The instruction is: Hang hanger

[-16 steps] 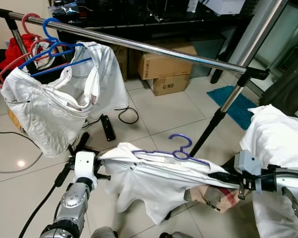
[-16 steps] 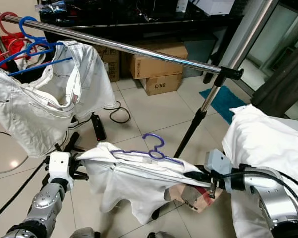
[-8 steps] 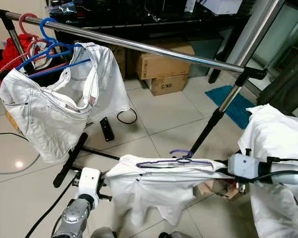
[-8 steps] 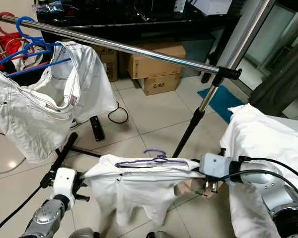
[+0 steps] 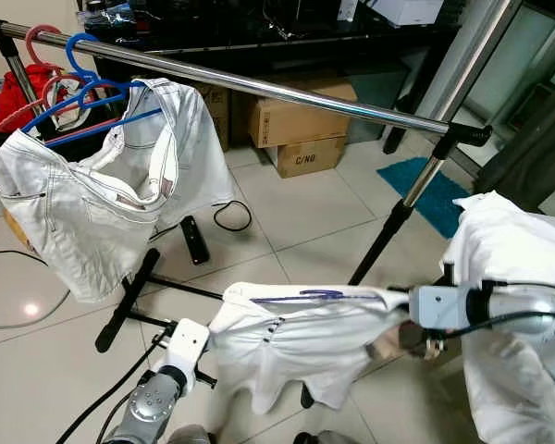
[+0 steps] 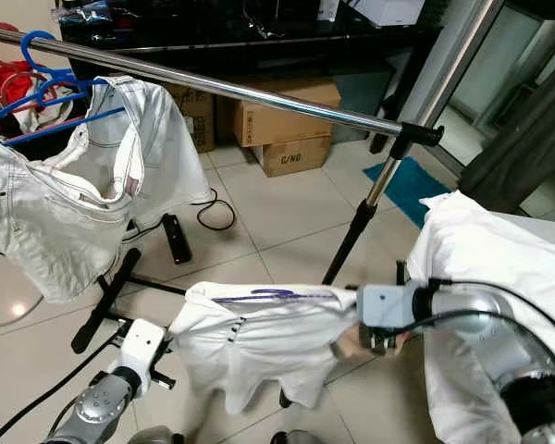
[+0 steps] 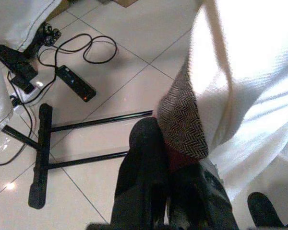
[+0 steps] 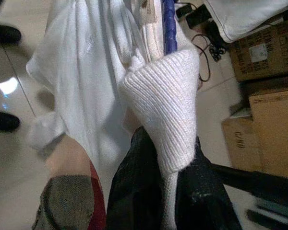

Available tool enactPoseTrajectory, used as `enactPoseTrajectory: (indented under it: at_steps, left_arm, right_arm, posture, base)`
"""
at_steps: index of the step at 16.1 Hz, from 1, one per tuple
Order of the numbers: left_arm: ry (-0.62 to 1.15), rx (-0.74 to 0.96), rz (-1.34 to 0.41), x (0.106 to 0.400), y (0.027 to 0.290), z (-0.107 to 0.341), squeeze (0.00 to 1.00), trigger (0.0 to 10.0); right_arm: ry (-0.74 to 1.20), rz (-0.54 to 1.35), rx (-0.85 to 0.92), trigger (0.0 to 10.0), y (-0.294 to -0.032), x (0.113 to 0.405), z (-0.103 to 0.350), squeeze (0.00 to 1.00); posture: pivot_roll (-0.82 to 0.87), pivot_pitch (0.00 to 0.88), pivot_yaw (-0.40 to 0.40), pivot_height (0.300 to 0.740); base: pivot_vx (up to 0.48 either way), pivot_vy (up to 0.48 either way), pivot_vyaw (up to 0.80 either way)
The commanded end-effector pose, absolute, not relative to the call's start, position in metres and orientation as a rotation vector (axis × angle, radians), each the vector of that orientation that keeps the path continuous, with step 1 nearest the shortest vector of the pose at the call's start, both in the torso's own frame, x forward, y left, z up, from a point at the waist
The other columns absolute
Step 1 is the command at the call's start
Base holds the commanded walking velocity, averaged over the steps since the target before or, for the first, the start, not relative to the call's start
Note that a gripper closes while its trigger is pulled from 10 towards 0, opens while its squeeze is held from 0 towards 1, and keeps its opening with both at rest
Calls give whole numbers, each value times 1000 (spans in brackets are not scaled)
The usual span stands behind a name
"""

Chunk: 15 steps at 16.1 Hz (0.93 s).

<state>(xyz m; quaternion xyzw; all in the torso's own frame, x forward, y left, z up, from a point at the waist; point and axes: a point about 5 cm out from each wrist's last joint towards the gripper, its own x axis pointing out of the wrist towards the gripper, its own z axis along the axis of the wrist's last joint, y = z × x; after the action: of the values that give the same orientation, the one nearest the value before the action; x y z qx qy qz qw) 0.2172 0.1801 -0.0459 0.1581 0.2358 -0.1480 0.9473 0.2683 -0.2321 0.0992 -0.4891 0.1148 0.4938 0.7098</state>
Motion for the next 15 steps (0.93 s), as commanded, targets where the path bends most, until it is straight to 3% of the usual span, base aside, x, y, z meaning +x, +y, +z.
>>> enactPoseTrajectory:
  at_steps: [1, 5, 8, 12, 15]
  left_arm:
    - [507, 343, -306, 215, 180, -49, 0, 0]
    - [523, 377, -346, 212, 170, -53, 0, 0]
    - [543, 395, -360, 207, 168, -57, 0, 0]
    - [588, 414, -360, 197, 174, -63, 0, 0]
    - [608, 416, -355, 192, 175, -66, 0, 0]
  right_arm:
    - [275, 1061, -1174, 0, -242, 272, 107, 0]
    - [287, 1036, -1247, 0, -244, 276, 112, 0]
    - [229, 1027, -1025, 0, -240, 279, 128, 0]
    - [223, 974, -981, 0, -253, 287, 147, 0]
    - [271, 1057, -933, 0, -256, 280, 152, 0]
  posture:
    - [70, 41, -101, 740]
    - [64, 40, -108, 740]
    - [66, 41, -111, 740]
    - [64, 39, -112, 740]
    - [65, 37, -114, 740]
  base:
    - [0, 0, 0]
    - [0, 0, 0]
    - [0, 0, 0]
    - [0, 0, 0]
    - [0, 0, 0]
